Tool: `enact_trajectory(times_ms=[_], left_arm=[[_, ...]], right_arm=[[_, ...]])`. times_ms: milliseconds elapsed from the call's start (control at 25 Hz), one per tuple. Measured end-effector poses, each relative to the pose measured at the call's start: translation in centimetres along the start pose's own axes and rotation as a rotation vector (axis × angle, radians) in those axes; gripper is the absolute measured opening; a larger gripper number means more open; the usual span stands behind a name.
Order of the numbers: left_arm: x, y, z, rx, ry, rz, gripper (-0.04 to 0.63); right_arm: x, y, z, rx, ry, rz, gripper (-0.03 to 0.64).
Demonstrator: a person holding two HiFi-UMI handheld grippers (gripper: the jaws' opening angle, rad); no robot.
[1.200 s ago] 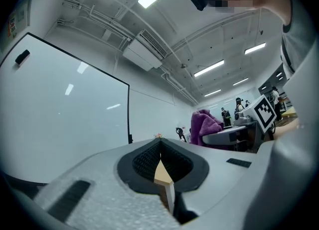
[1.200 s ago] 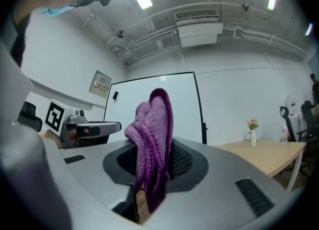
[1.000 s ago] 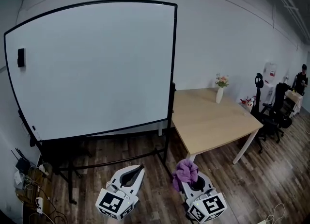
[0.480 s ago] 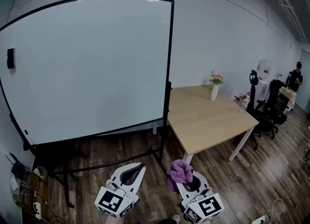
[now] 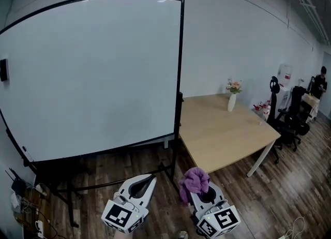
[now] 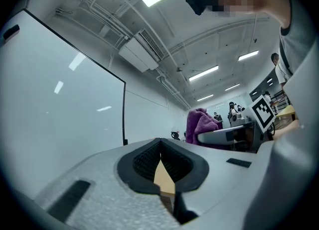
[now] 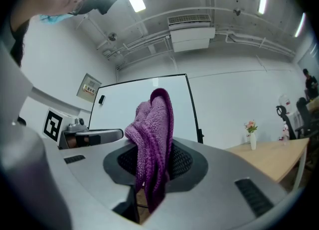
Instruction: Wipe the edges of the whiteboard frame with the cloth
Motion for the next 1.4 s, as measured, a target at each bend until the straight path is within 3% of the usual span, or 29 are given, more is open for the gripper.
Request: enact_trajectory(times_ms=[680,880,1400], left_arm=[[-1.4,12.0,2.4,0.07,0.023,-0.021,0.017],[-1.6,14.8,2.3,0.089,0.041,-0.025,0.017],[-1.4,18.6,3.1,0.151,0.081,-0.04,0.016]], right_arm=[[0.5,7.2,-11.4,0.093,-0.037,0.007,0.095],[0.5,8.6,-14.8,0.078,-0.052,0.026,0.095],[1.6,10.5,-18.1,0.162,-0.113,0.009,0.089]])
Point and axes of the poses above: the fingertips, and each gripper's own axes: y forward along the fingers, z to its left, x out of its top, the point moved 4 cm from there along -y, backward along the fingers, and after that the axes turned 7 degrees about x, right-handed, at the moved point
